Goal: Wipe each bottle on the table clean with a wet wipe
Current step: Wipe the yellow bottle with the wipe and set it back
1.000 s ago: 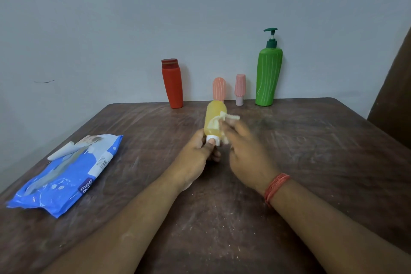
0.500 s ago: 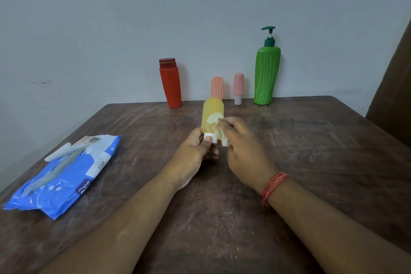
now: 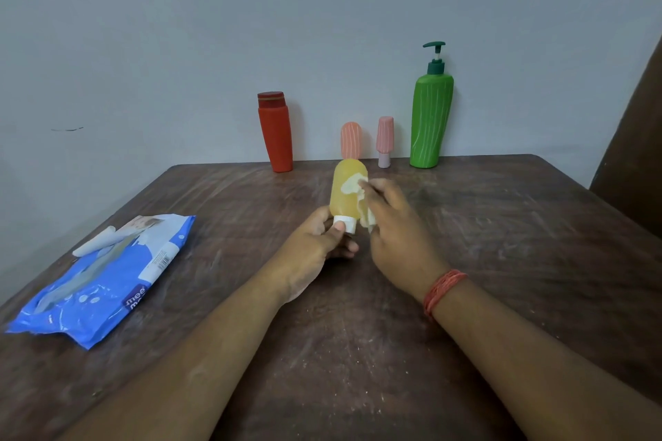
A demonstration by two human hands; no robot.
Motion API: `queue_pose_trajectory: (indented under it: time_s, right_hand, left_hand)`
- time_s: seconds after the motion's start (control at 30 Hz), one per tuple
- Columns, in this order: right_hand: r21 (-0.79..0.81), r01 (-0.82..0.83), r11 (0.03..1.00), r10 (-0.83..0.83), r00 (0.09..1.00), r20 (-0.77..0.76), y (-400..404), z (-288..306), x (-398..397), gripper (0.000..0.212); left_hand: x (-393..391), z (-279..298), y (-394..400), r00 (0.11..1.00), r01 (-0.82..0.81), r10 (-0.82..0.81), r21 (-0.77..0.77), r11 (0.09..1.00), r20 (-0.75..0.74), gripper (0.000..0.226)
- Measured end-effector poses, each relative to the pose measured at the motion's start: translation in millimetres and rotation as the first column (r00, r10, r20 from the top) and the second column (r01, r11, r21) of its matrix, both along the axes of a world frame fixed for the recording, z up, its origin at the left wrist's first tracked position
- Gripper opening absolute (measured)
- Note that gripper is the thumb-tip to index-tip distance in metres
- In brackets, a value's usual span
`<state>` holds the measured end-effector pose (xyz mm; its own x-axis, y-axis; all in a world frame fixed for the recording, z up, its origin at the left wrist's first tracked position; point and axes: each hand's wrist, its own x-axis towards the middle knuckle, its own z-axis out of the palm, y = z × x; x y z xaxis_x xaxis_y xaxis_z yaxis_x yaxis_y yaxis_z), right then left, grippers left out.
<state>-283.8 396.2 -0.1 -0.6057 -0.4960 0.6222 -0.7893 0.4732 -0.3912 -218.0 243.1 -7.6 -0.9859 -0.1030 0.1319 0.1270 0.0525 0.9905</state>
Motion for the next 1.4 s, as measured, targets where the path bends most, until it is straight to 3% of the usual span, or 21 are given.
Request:
queue_pose_trajectory:
  time_s: [0.1, 0.33, 0.5, 0.73, 0.8, 0.97, 1.13, 1.4]
  right_hand:
    - [-0.044, 0.019, 0.999, -0.018, 1.000, 0.025, 4.1, 0.7, -3.3, 0.068]
    - [0.075, -0.249, 0.966, 0.249, 0.968, 0.013, 4.0, -3.6, 14.8, 0.054]
    - [0.090, -0.061, 0.994, 0.066, 0.996, -0.060, 4.3, -0.7, 7.2, 0.065]
    - [0.048, 0.176, 0.983, -0.169, 0.977, -0.130, 12.7, 8.2, -3.9, 0.073]
    - [0.058, 0.142, 0.988, -0.133, 0.982, -0.131, 13.4, 7.6, -2.9, 0.071]
    - [0.203, -0.054, 0.978, 0.089, 0.982, -0.166, 9.6, 4.3, 7.7, 0.066]
    - [0.117, 0.143, 0.983, -0.119, 0.974, -0.191, 15.7, 15.9, -3.9, 0.071]
    - [0.317, -0.177, 0.932, 0.264, 0.930, -0.257, 13.0, 12.0, 6.8, 0.053]
  left_hand:
    - [-0.4, -2.4, 0.4, 1.000, 0.022, -0.021, -0.074, 0.997, 0.007, 0.029]
    - [-4.5, -5.6, -7.4, 0.994, -0.105, 0.105, 0.030, 0.994, -0.010, 0.029]
    - [-3.4, -5.6, -3.1, 0.994, -0.103, 0.101, -0.090, 0.991, -0.026, 0.029]
    - [0.5, -3.1, 1.8, 0.999, -0.052, 0.044, -0.476, 0.878, -0.029, 0.035]
    - [0.9, -3.0, 2.5, 0.998, -0.062, 0.053, -0.476, 0.877, -0.032, 0.033]
    - [1.9, -0.8, 1.3, 0.992, -0.125, 0.124, -0.308, 0.943, -0.024, 0.024]
    - [3.0, 0.0, 3.6, 0.998, -0.065, 0.064, -0.496, 0.866, -0.019, 0.024]
    - [2.7, 0.9, 2.2, 0.993, -0.113, 0.110, -0.389, 0.914, -0.030, 0.028]
